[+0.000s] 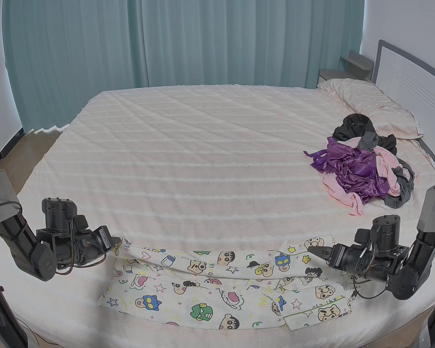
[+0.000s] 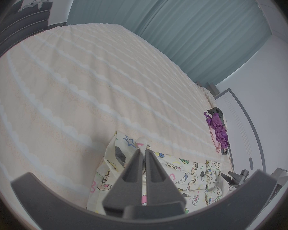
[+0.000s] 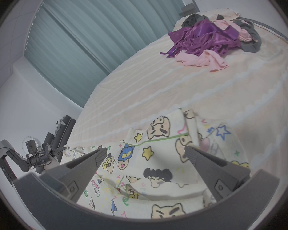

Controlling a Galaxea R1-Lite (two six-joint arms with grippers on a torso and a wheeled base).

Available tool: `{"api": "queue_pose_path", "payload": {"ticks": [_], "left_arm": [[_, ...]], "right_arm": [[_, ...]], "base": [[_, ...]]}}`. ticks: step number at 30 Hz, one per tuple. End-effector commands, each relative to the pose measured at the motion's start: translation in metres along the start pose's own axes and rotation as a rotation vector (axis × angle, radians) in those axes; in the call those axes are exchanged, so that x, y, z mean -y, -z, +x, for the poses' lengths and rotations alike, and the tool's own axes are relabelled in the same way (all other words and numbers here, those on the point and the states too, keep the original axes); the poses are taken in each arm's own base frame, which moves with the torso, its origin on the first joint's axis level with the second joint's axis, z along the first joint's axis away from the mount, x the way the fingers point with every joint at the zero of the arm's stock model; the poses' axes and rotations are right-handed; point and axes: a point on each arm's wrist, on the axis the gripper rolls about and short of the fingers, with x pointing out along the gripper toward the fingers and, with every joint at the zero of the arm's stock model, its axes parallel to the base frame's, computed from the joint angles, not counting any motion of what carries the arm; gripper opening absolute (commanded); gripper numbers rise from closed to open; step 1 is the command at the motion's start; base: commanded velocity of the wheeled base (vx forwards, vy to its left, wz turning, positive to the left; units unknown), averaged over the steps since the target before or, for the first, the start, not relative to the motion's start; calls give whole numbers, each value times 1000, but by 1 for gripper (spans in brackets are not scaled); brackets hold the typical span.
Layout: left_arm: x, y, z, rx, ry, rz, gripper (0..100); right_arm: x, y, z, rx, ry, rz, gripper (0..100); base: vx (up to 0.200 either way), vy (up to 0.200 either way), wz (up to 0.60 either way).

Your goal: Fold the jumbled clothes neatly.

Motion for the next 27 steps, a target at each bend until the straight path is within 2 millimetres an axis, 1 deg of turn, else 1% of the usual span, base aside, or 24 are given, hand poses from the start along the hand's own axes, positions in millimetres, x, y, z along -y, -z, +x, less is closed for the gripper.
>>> {"api": "queue_pose_path", "payload": {"ticks": [1, 3, 4, 5, 6, 7, 10, 13, 16, 19, 22, 23, 27], "left_arm": [[2, -1, -1, 7, 8, 8, 0], [2, -1, -1, 7, 8, 10, 0], [2, -1, -1, 7, 8, 10, 0], [2, -1, -1, 6, 9, 10, 0], [2, -1, -1, 7, 10, 10, 0], [3, -2, -1, 8, 14, 11, 0], [5, -6, 1, 20, 23, 15, 0], [7, -11, 4, 33, 32, 20, 0], [12, -21, 9, 64, 53, 33, 0], [14, -27, 14, 81, 64, 39, 0], [15, -30, 16, 85, 70, 42, 0], [17, -35, 20, 98, 83, 47, 0], [18, -36, 29, 89, 115, 54, 0]], "right_arm": [[-30, -16, 14, 25, -54, -41, 100], [-33, -16, 22, -21, -37, -54, 100], [-34, -16, 23, -30, -33, -56, 100], [-32, -13, 32, -81, 0, -71, 100], [-31, -13, 33, -87, 4, -73, 100], [-28, -9, 39, -135, 36, -92, 100], [-20, -2, 49, -211, 85, -120, 100], [-14, 2, 58, -257, 118, -114, 100], [-6, 6, 69, -290, 148, -104, 100], [-4, 9, 72, -302, 154, -102, 100], [-4, 8, 72, -301, 155, -101, 100], [-4, 8, 72, -301, 155, -100, 100], [-3, 8, 73, -300, 157, -91, 100]], "base": [[0, 0, 0], [0, 0, 0], [0, 0, 0], [0, 0, 0], [0, 0, 0], [0, 0, 0], [0, 0, 0], [0, 0, 0], [0, 0, 0], [0, 0, 0], [0, 0, 0], [0, 0, 0], [0, 0, 0]]}}
